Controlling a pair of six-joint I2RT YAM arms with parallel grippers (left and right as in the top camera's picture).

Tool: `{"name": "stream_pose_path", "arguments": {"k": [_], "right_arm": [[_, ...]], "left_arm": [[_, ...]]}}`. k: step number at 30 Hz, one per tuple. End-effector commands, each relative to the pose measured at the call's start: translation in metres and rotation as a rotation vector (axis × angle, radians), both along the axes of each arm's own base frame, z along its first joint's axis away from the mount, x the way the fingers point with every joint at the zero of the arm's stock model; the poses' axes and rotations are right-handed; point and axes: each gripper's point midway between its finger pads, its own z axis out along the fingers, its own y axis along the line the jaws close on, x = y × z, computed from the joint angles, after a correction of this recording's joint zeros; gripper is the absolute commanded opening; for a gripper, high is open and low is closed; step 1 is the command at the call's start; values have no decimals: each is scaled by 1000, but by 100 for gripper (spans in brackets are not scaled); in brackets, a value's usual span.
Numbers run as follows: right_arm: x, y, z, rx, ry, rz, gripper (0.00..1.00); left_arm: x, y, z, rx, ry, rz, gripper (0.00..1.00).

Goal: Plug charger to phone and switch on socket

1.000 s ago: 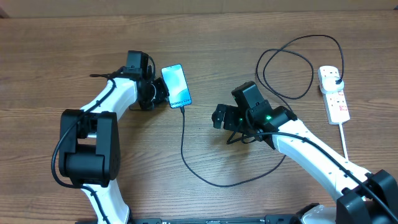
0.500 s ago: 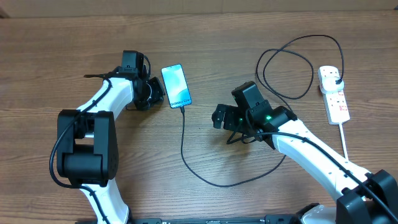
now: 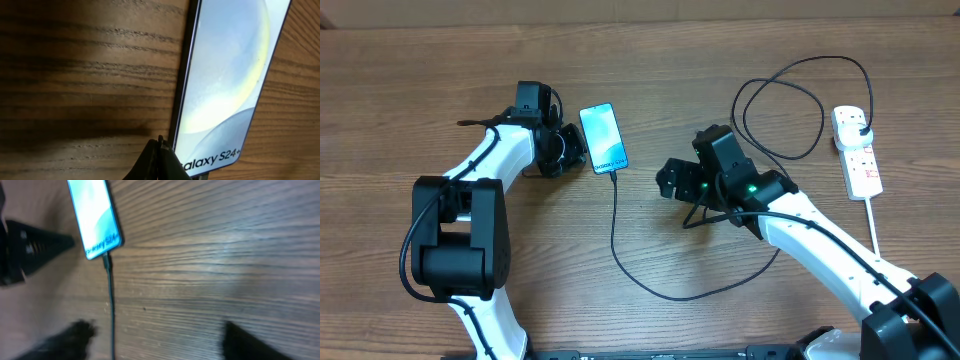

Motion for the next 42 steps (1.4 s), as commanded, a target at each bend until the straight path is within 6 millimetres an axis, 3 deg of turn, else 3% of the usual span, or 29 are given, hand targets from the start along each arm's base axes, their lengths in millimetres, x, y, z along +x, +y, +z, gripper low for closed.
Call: {"name": "stream_pose_path", "arguments": {"k": [1,4,6,11,17,22,23,24,26,27,29,35,42], "right_arm": [[14,-18,13,6,-17,-72,54],[21,-58,7,-56,16,-190,20],[24,-95,0,-121,44,-310,8],[26,-181,-6,-226,86,-563,4],[25,-258,-4,-285,82,-782,5],[16,-313,1,-359,66,-942,23],[13,-320,2,-374,66,-964,30],[10,-331,3,-396,64,-994,41],[6,-344,5,-427,58,-1023,77],[4,-350,5,-439,55,-1033,89],[2,-360,4,-475,46,-1025,99],[8,-375,0,-549,21,-956,100],[7,-394,-19,-546,64,-948,100]], "left_arm": [[3,-4,9,-33,-20,-7,4],[3,-4,9,-32,-20,-7,4],[3,-4,9,-32,-20,-7,4],[3,-4,9,-32,-21,-7,5],[3,-4,9,-32,-21,-7,7],[3,-4,9,-32,-21,-7,8],[3,-4,9,-32,-21,-7,9],[3,-4,9,-32,-21,-7,12],[3,-4,9,-32,-21,-7,12],[3,-4,9,-32,-21,-7,12],[3,-4,9,-32,-21,-7,15],[3,-4,9,-32,-21,-7,19],[3,-4,9,-32,-21,-7,20]]}}
